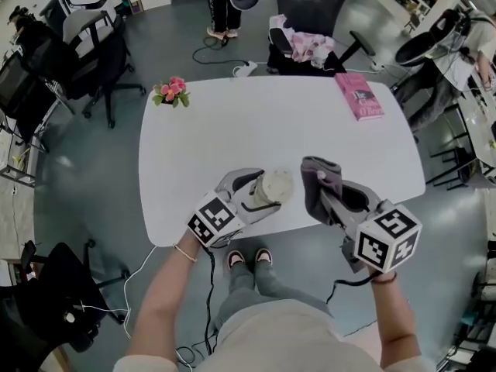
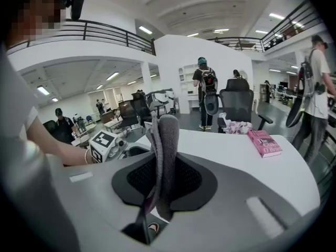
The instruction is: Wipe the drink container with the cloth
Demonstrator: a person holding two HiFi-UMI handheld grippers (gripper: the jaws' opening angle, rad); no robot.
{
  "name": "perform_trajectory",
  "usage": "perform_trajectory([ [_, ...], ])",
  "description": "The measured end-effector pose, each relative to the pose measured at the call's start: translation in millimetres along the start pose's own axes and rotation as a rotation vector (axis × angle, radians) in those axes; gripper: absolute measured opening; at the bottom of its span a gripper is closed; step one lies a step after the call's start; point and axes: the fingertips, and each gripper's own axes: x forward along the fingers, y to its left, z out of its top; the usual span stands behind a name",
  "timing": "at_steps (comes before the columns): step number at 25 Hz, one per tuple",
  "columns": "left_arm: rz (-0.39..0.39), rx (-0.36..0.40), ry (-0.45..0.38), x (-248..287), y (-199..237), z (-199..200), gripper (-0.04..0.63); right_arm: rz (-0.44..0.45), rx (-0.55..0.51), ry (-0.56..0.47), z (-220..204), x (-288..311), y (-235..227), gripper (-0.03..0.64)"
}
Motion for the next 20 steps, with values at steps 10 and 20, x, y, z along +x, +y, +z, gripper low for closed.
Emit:
perform_trajectory([
  [10, 0.015, -0.001, -0.03, 1, -1, 3, 0.353, 0.174, -0.195, 0.175, 5, 35, 43, 0.067],
  [20, 0.017, -0.001, -0.03, -2, 0, 1, 0.353, 0.254, -0.283, 0.31, -9, 67, 53, 0.067],
])
